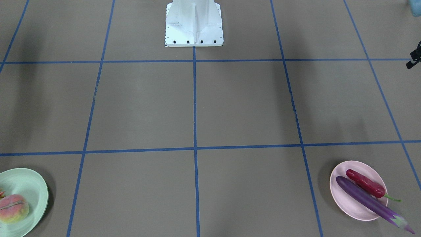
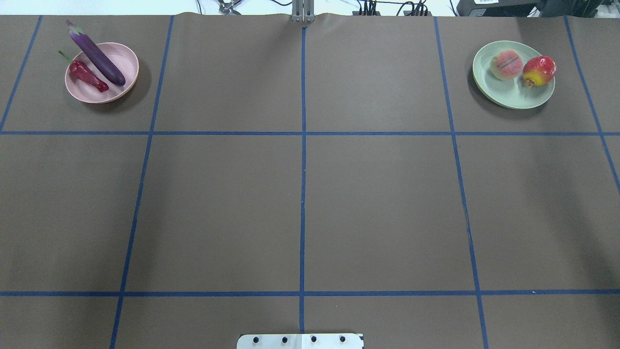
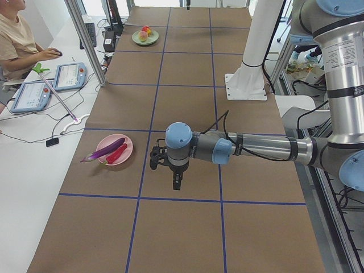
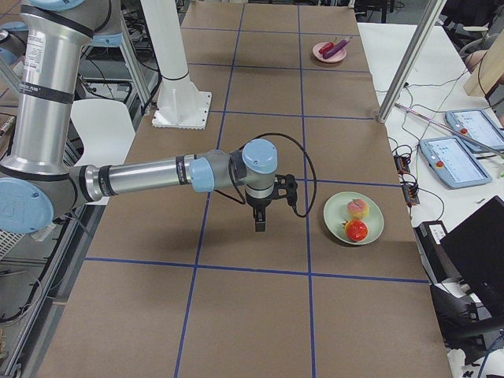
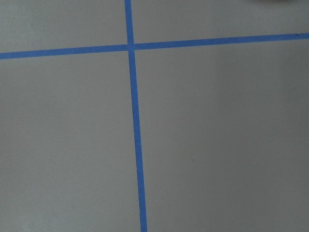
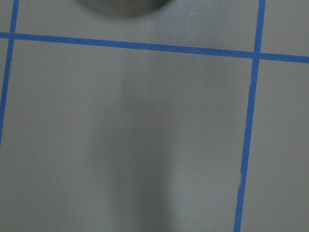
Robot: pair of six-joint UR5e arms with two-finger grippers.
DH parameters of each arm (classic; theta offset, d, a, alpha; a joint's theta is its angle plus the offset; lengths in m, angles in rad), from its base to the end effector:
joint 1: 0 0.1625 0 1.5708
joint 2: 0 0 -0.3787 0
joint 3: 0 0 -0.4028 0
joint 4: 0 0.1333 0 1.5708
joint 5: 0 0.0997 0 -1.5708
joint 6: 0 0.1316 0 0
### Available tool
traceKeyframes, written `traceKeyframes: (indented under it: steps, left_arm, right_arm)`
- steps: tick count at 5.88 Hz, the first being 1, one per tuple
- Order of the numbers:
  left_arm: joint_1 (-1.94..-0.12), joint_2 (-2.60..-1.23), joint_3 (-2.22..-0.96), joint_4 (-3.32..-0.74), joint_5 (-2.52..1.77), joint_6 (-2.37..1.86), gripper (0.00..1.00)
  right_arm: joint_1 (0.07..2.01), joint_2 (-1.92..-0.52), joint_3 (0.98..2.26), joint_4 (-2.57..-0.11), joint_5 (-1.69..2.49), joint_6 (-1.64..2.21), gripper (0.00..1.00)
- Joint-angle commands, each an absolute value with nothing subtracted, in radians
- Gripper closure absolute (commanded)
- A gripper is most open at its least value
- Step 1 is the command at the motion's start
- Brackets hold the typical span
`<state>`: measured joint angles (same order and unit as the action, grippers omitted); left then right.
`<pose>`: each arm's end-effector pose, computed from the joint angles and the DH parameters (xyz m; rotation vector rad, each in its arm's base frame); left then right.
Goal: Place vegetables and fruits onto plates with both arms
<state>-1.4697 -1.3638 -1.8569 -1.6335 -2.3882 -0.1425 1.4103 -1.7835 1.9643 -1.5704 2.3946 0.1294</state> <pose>0.0068 -0.4367 0.5763 0.0337 0.8261 0.0189 -0.0325 -0.4308 0.5302 0.0504 -0.8377 -0.1039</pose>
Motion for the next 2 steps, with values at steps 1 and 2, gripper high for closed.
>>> traceKeyframes:
  steps: [1,2]
  left_arm:
    - [-1.497,-1.425,-1.891,-1.479,-2.399,-0.140,0.00]
    - [-1.497,-1.425,-1.914,-1.473,-2.399,-0.129,0.00]
  right_arm:
    - [1.437,-1.763,1.959,-1.653,2.388,0.028,0.00]
    - [1.449,-1.715,1.936,-1.690,2.378,0.011,0.00]
